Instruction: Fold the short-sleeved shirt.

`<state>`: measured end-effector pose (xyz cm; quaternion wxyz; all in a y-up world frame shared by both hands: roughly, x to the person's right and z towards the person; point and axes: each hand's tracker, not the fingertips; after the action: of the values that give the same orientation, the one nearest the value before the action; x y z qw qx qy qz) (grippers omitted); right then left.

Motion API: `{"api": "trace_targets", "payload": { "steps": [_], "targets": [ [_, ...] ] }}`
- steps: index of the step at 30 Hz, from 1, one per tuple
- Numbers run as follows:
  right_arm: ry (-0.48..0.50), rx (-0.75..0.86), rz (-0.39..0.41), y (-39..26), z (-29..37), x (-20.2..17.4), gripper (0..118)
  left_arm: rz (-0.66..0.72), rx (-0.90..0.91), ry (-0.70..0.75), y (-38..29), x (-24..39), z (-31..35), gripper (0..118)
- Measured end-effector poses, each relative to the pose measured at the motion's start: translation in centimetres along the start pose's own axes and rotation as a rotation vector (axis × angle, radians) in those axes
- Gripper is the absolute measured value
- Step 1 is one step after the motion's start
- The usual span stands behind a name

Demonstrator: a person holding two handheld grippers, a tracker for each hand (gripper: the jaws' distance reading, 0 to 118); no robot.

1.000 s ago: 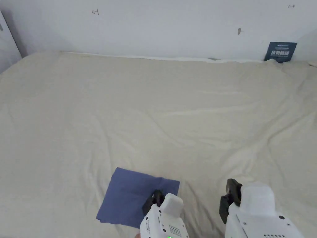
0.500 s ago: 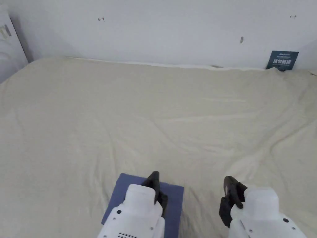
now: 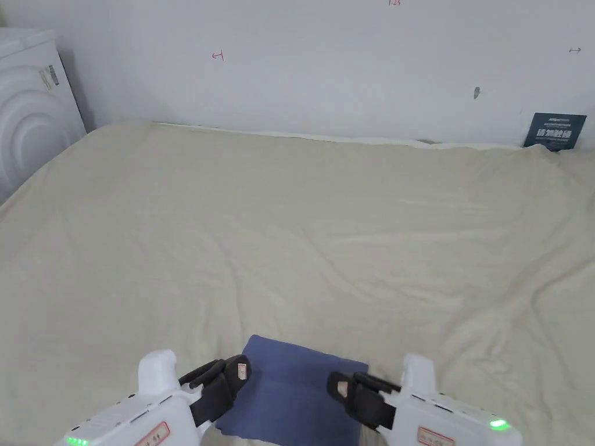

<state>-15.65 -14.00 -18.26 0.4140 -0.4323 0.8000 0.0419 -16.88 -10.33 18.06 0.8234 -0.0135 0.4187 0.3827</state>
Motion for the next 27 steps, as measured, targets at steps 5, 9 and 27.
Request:
{"api": "trace_targets", "payload": {
  "steps": [5, 9, 27],
  "targets": [
    [0.018, -0.189, -0.234, -1.3, -5.0, 5.5, 0, 0.236, -0.104, 0.006, 1.2, -4.1, -1.9, 98],
    [0.137, -0.150, -0.493, -2.4, -4.7, 7.2, 1, 0.194, -0.230, 0.069, 2.3, -6.6, -4.5, 118],
    [0.060, -0.068, -0.392, -3.7, -4.5, 6.3, 1, -0.180, -0.401, 0.266, -3.0, -1.0, -12.5, 37]
  ]
}}
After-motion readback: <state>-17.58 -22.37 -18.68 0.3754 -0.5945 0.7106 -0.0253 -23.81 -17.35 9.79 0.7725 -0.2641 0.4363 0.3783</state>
